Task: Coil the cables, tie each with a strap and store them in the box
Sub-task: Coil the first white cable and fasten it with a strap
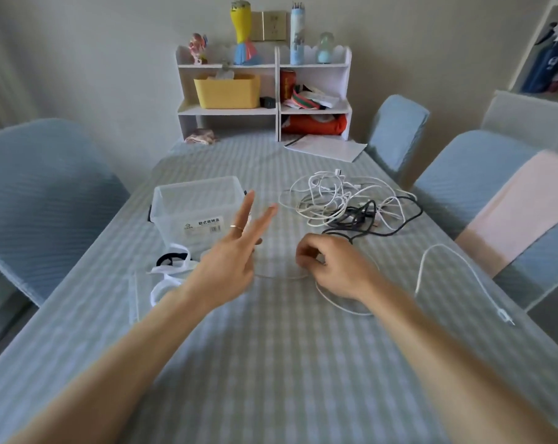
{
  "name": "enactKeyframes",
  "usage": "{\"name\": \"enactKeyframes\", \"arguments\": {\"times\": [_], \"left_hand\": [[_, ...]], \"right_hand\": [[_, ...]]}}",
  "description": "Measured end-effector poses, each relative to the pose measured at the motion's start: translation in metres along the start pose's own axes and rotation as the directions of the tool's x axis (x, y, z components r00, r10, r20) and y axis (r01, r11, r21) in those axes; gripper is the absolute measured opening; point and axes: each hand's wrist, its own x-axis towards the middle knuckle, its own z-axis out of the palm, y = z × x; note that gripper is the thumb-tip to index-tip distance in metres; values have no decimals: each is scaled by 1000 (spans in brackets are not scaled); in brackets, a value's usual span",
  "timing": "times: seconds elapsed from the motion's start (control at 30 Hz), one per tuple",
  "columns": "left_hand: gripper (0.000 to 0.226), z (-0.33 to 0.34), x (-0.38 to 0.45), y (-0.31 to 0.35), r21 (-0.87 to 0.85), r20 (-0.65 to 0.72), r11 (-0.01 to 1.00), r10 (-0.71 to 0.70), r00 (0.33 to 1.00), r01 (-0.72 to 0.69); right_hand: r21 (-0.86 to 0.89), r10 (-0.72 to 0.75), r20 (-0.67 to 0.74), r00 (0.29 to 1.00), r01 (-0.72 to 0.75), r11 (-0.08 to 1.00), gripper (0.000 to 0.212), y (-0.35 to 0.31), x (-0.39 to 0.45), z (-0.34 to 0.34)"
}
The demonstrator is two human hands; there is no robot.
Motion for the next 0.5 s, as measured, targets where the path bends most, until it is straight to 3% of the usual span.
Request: {"name": "enactKeyframes", "arguments": {"times": [0.17,0.27,0.4,0.5], "left_hand": [[75,10,3,2,-174,-187,983,-85,979,52],[68,11,-6,3,-196,-225,977,-130,966,86],[35,11,-13,10,-110,-265,991,-109,958,82],[26,15,-10,21,-325,-240,932,-246,939,161]], "right_hand": [[-100,-77,104,992,87,991,27,11,4,1],[-90,-109,112,988,119,989,15,15,9,4],[-156,-170,119,978,187,970,3,13,10,11],[-156,-219,99,971,233,960,2,15,5,13]]}}
